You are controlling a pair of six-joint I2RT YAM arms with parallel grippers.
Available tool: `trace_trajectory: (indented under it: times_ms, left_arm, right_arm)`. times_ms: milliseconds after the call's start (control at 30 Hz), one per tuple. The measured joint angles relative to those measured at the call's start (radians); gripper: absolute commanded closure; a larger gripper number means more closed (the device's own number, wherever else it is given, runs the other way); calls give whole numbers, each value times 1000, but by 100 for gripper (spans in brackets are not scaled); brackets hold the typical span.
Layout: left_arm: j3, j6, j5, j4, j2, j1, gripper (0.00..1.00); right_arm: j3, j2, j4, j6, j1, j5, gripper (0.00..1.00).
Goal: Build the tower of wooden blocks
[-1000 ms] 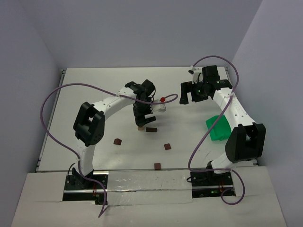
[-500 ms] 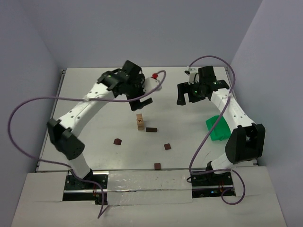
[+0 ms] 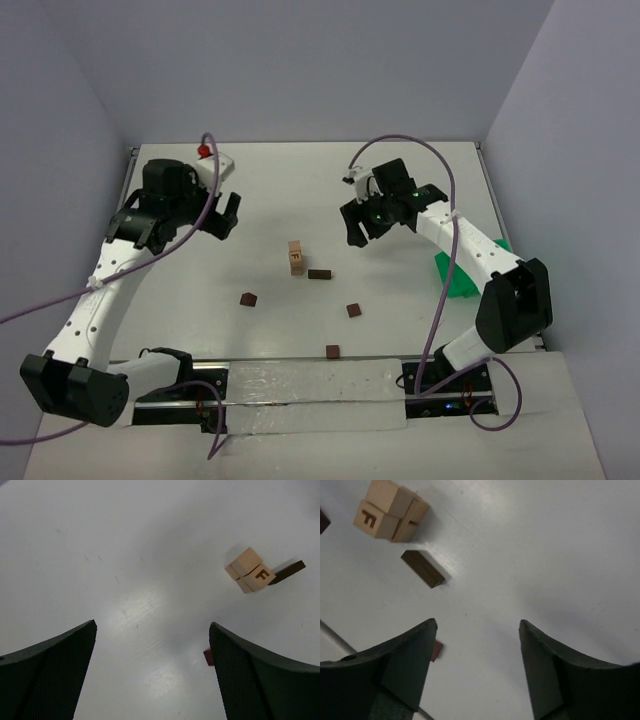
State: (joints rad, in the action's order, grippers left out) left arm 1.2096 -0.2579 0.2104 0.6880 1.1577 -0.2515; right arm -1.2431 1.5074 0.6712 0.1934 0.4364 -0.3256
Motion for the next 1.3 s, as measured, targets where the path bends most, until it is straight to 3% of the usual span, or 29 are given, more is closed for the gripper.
trace_trajectory:
  times_ms: [200,333,533,833,1300]
  left_arm:
    - [-51,60,137,-10,-87,107,4]
    - [-79,95,217,-32,-106,160,4]
    - [-99,122,283,-48,-92,185,5]
    - [-104,135,338,-64,-78,190,5]
    - [-123,142,345,-79,-76,190,5]
  right_arm:
    - [24,17,-5,105,100,-7,57]
    - [51,45,-22,164,185,-5,61]
    - [89,72,-48,239,273,20,60]
    - [92,161,-113,291,305,52,47]
    - [84,269,-198,323,310,75,52]
